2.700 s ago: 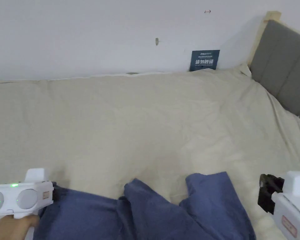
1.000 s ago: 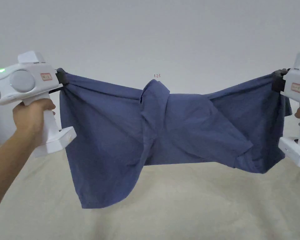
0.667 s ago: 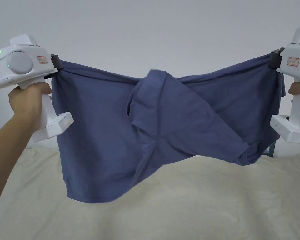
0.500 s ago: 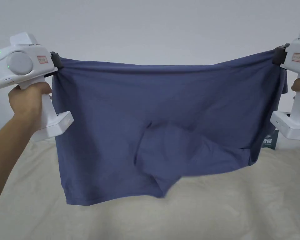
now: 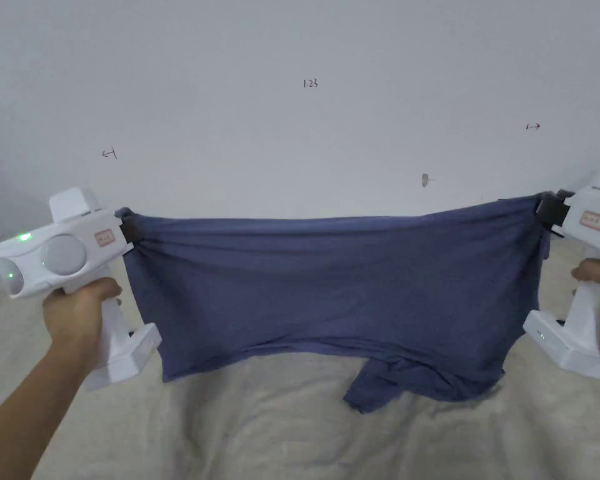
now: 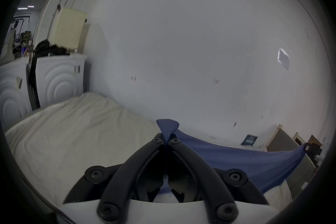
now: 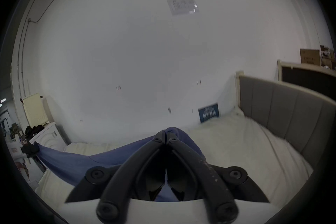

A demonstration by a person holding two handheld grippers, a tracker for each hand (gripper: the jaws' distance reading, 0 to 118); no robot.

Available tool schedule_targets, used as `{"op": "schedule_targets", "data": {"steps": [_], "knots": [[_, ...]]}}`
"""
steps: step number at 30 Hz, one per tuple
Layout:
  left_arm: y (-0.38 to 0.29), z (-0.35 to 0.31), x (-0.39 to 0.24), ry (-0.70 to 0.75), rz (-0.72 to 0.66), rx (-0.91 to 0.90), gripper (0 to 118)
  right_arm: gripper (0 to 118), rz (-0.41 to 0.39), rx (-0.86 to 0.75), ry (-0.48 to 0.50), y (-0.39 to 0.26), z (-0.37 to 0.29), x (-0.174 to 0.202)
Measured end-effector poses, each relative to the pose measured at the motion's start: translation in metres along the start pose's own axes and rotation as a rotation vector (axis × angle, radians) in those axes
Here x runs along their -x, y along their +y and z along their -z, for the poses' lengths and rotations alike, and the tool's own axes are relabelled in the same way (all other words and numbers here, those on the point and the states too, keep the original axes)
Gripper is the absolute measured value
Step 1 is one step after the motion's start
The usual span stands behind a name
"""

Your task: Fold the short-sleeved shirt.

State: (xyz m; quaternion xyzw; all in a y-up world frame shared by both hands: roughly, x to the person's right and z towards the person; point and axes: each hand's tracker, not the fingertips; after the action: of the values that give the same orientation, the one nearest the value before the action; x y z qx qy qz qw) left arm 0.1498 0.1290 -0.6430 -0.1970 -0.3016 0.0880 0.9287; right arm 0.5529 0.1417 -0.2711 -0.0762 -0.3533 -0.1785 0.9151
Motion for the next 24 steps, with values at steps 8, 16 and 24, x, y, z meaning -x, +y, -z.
{"op": "schedule_targets", "data": {"steps": [8, 16, 24], "knots": [[-0.123, -0.064, 0.056, 0.030, -0.055, 0.188, 2, 2, -0.029, 0.184, 0.036, -0.105, -0.059, -0.065], [-0.214, -0.166, 0.104, 0.089, 0.017, 0.331, 2, 2, -0.043, 0.321, 0.057, -0.193, -0.180, -0.088], [-0.270, -0.270, 0.124, 0.122, 0.158, 0.423, 2, 2, -0.084, 0.414, 0.056, -0.259, -0.284, -0.115]]}}
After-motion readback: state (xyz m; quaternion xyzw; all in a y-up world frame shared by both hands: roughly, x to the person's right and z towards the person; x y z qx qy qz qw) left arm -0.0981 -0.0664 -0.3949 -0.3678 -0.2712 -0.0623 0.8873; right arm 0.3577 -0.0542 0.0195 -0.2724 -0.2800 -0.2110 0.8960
